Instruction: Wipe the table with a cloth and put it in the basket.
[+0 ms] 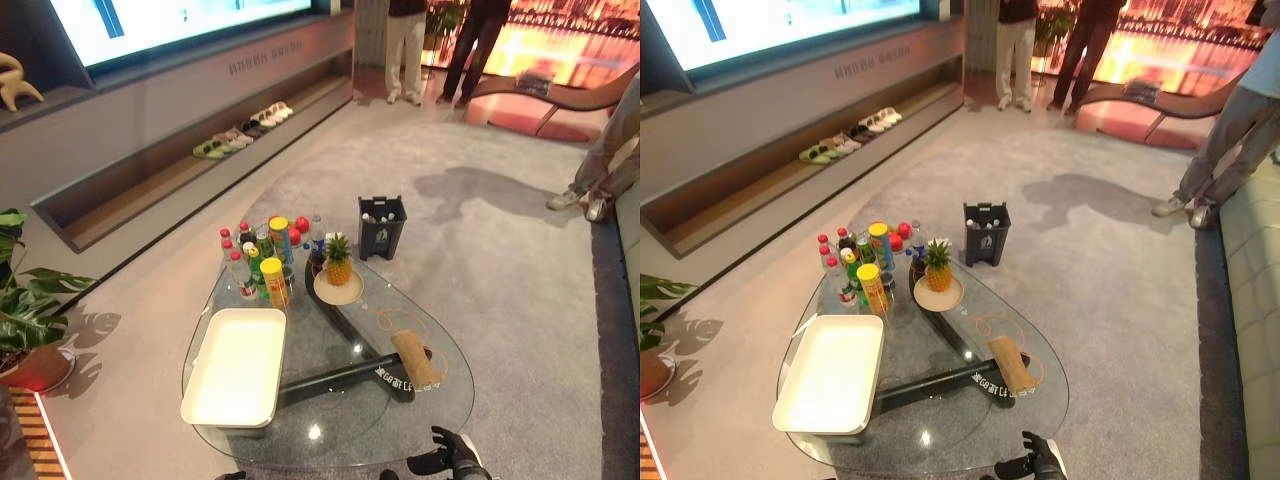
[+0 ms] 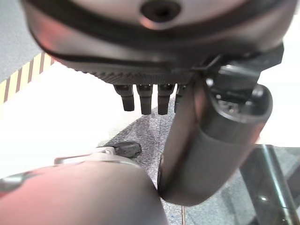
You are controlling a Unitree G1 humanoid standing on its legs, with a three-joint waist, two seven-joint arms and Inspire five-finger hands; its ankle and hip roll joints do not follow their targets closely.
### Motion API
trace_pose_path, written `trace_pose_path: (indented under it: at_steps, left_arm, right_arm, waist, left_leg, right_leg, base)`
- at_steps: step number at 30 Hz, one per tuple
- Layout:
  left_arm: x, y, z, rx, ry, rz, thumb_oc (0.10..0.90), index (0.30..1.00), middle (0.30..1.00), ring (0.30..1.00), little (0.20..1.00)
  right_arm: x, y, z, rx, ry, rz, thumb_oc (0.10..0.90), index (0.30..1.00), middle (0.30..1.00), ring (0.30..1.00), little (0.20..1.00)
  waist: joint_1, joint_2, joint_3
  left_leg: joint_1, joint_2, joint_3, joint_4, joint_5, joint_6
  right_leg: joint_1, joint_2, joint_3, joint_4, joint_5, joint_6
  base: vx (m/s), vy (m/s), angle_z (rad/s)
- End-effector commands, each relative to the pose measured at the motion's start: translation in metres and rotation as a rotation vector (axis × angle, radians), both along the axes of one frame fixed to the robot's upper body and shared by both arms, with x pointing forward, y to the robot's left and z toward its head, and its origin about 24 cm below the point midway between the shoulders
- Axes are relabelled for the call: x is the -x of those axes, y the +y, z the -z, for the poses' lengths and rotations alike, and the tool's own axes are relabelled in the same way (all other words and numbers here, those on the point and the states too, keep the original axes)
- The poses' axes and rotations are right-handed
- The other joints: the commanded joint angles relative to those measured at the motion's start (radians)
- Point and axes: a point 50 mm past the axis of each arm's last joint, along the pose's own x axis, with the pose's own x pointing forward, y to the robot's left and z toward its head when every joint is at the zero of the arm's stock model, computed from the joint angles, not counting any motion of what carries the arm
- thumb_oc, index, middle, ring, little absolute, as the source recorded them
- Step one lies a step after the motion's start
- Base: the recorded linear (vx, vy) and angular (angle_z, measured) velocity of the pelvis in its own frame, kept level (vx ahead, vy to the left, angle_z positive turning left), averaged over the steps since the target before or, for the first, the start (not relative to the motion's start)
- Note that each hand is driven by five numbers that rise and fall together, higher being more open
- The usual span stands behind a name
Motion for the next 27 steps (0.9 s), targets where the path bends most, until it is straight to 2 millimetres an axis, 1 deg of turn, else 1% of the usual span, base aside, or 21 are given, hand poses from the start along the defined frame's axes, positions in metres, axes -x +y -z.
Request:
trace_pose_path:
  at_steps: [1,3,4,5,6,8,10,11,12,13,14,16,19,20,21,22,23,24,26,27]
  left_arm:
    - [-0.023,-0.020,-0.002,0.026,-0.040,-0.010,0.800,0.900,0.900,0.900,0.900]
    - [-0.036,-0.022,-0.007,0.020,-0.083,-0.008,0.800,0.900,0.900,0.900,0.900]
    - [-0.040,-0.023,-0.008,0.019,-0.096,-0.007,0.800,0.900,0.900,0.900,0.900]
    - [-0.049,-0.022,-0.012,-0.001,-0.171,-0.109,0.800,0.900,0.900,0.900,0.900]
    - [-0.053,-0.032,-0.013,-0.025,-0.195,-0.093,0.800,0.900,0.900,0.900,0.900]
    - [-0.054,-0.036,-0.013,-0.010,-0.215,-0.101,0.800,0.900,0.900,0.900,0.900]
    - [-0.056,-0.042,-0.014,-0.010,-0.240,-0.104,0.800,0.900,0.900,0.900,0.900]
    - [-0.057,-0.041,-0.014,-0.008,-0.241,-0.103,0.800,0.900,0.900,0.900,0.900]
    - [-0.063,-0.035,-0.019,-0.029,-0.311,-0.065,0.800,0.900,0.900,0.900,0.900]
    - [-0.064,-0.027,-0.020,-0.025,-0.322,-0.067,0.800,0.900,0.900,0.900,0.900]
    - [-0.065,-0.023,-0.021,-0.021,-0.330,-0.070,0.800,0.900,0.900,0.900,0.900]
    - [-0.064,-0.014,-0.022,-0.008,-0.355,-0.079,0.800,0.900,0.900,0.900,0.900]
    - [-0.062,-0.011,-0.023,-0.001,-0.372,-0.080,0.800,0.900,0.900,0.900,0.900]
    - [-0.063,-0.011,-0.024,0.004,-0.396,-0.077,0.800,0.900,0.900,0.900,0.900]
    - [-0.064,-0.011,-0.024,0.005,-0.401,-0.076,0.800,0.900,0.900,0.900,0.900]
    - [-0.065,-0.011,-0.025,0.007,-0.413,-0.075,0.800,0.900,0.900,0.900,0.900]
    - [-0.069,-0.012,-0.027,0.009,-0.430,-0.074,0.800,0.900,0.900,0.900,0.900]
    - [-0.071,-0.012,-0.028,0.011,-0.439,-0.072,0.800,0.900,0.900,0.900,0.900]
    - [-0.080,-0.015,-0.033,0.018,-0.477,-0.066,0.800,0.900,0.900,0.900,0.900]
    - [-0.080,-0.015,-0.034,0.019,-0.478,-0.066,0.800,0.900,0.900,0.900,0.900]
  right_arm:
    - [-0.059,0.004,-0.035,0.045,-0.261,0.009,0.800,0.900,0.900,0.900,0.900]
    - [-0.078,0.005,-0.053,0.076,-0.373,0.012,0.800,0.900,0.900,0.900,0.900]
    - [-0.083,0.005,-0.059,0.083,-0.403,0.015,0.800,0.900,0.900,0.900,0.900]
    - [-0.089,0.005,-0.065,0.096,-0.441,0.019,0.800,0.900,0.900,0.900,0.900]
    - [-0.095,0.007,-0.073,0.094,-0.493,0.046,0.800,0.900,0.900,0.900,0.900]
    - [-0.104,0.009,-0.084,0.109,-0.564,0.061,0.800,0.900,0.900,0.900,0.900]
    - [-0.114,0.013,-0.099,0.143,-0.635,0.074,0.800,0.900,0.900,0.900,0.900]
    - [-0.117,0.012,-0.105,0.159,-0.664,0.083,0.800,0.900,0.900,0.900,0.900]
    - [-0.121,0.009,-0.111,0.180,-0.703,0.093,0.800,0.900,0.900,0.900,0.900]
    - [-0.124,0.006,-0.120,0.205,-0.751,0.104,0.800,0.900,0.900,0.900,0.900]
    - [-0.127,0.005,-0.126,0.217,-0.774,0.108,0.800,0.900,0.900,0.900,0.900]
    - [-0.137,0.001,-0.149,0.265,-0.868,0.136,0.800,0.900,0.900,0.900,0.900]
    - [-0.143,-0.001,-0.166,0.302,-0.939,0.160,0.800,0.900,0.900,0.900,0.900]
    - [-0.148,-0.004,-0.180,0.324,-0.994,0.180,0.800,0.900,0.900,0.900,0.900]
    - [-0.151,-0.005,-0.187,0.328,-1.019,0.194,0.800,0.900,0.900,0.900,0.900]
    - [-0.153,-0.005,-0.192,0.331,-1.040,0.202,0.800,0.900,0.900,0.900,0.900]
    - [-0.156,-0.006,-0.202,0.337,-1.078,0.217,0.800,0.900,0.900,0.900,0.900]
    - [-0.158,-0.006,-0.206,0.340,-1.093,0.224,0.800,0.900,0.900,0.900,0.900]
    - [-0.162,-0.008,-0.224,0.343,-1.157,0.255,0.800,0.900,0.900,0.900,0.900]
    - [-0.163,-0.008,-0.224,0.343,-1.160,0.256,0.800,0.900,0.900,0.900,0.900]
  waist:
    - [-0.030,-0.011,0.063]
    - [-0.033,-0.011,0.101]
    - [-0.033,-0.012,0.112]
    - [-0.034,-0.012,0.124]
    - [-0.020,-0.030,0.142]
    - [-0.019,-0.038,0.166]
    - [-0.023,-0.038,0.191]
    - [-0.024,-0.038,0.199]
    - [-0.025,-0.037,0.209]
    - [-0.028,-0.033,0.220]
    - [-0.030,-0.031,0.228]
    - [-0.035,-0.021,0.255]
    - [-0.035,-0.013,0.276]
    - [-0.034,-0.007,0.296]
    - [-0.033,-0.005,0.306]
    - [-0.033,-0.004,0.314]
    - [-0.033,-0.001,0.328]
    - [-0.032,0.000,0.335]
    - [-0.031,0.004,0.358]
    - [-0.031,0.004,0.359]
  left_leg:
    - [-0.096,-0.038,-0.044,0.024,0.043,0.050]
    - [-0.138,-0.042,-0.046,0.045,0.047,0.052]
    - [-0.151,-0.043,-0.047,0.051,0.049,0.052]
    - [-0.165,-0.045,-0.049,0.058,0.051,0.052]
    - [-0.192,-0.050,-0.054,0.078,0.045,0.056]
    - [-0.222,-0.051,-0.065,0.097,0.048,0.051]
    - [-0.244,-0.056,-0.070,0.111,0.053,0.049]
    - [-0.257,-0.058,-0.070,0.121,0.052,0.049]
    - [-0.274,-0.059,-0.070,0.133,0.051,0.050]
    - [-0.290,-0.059,-0.069,0.144,0.052,0.048]
    - [-0.298,-0.061,-0.068,0.150,0.052,0.048]
    - [-0.334,-0.065,-0.061,0.174,0.055,0.047]
    - [-0.362,-0.067,-0.057,0.188,0.057,0.046]
    - [-0.388,-0.069,-0.055,0.199,0.058,0.047]
    - [-0.399,-0.070,-0.054,0.205,0.059,0.047]
    - [-0.408,-0.072,-0.053,0.208,0.059,0.048]
    - [-0.425,-0.074,-0.052,0.216,0.059,0.049]
    - [-0.432,-0.075,-0.052,0.219,0.059,0.050]
    - [-0.466,-0.080,-0.051,0.240,0.060,0.051]
    - [-0.469,-0.080,-0.051,0.242,0.060,0.051]
  right_leg:
    - [-0.007,0.018,0.024,0.071,-0.053,-0.002]
    - [-0.045,0.019,0.027,0.087,-0.050,-0.004]
    - [-0.055,0.019,0.027,0.091,-0.049,-0.004]
    - [-0.066,0.019,0.027,0.096,-0.048,-0.005]
    - [-0.082,0.019,0.022,0.104,-0.046,-0.003]
    - [-0.105,0.019,0.016,0.118,-0.042,-0.003]
    - [-0.124,0.014,0.014,0.124,-0.036,-0.003]
    - [-0.136,0.013,0.015,0.132,-0.035,-0.004]
    - [-0.152,0.011,0.017,0.141,-0.034,-0.006]
    - [-0.168,0.010,0.019,0.148,-0.033,-0.008]
    - [-0.176,0.009,0.021,0.153,-0.033,-0.009]
    - [-0.212,0.009,0.026,0.173,-0.033,-0.012]
    - [-0.239,0.009,0.027,0.186,-0.034,-0.014]
    - [-0.265,0.009,0.028,0.197,-0.034,-0.015]
    - [-0.278,0.009,0.028,0.205,-0.034,-0.015]
    - [-0.287,0.009,0.028,0.209,-0.034,-0.016]
    - [-0.305,0.010,0.030,0.217,-0.033,-0.016]
    - [-0.312,0.010,0.030,0.221,-0.033,-0.017]
    - [-0.344,0.009,0.033,0.240,-0.032,-0.017]
    - [-0.346,0.009,0.033,0.241,-0.032,-0.017]
  base:
    - [-0.13,-0.015,-0.02]
    - [-0.15,-0.017,0.00]
    - [-0.12,-0.016,0.01]
    - [-0.12,-0.114,0.01]
    - [-0.10,-0.143,0.02]
    - [-0.08,-0.113,0.07]
    - [-0.05,-0.012,0.14]
    - [-0.05,0.003,0.08]
    - [-0.05,0.012,0.03]
    - [-0.05,0.031,0.01]
    - [-0.04,0.062,0.01]
    - [-0.05,0.083,0.00]
    - [-0.05,0.061,0.00]
    - [-0.07,0.062,0.03]
    - [-0.08,0.062,0.01]
    - [-0.06,0.049,0.00]
    - [-0.06,0.043,0.00]
    - [-0.05,0.058,0.01]
    - [-0.04,0.049,0.01]
    - [-0.04,0.044,0.02]
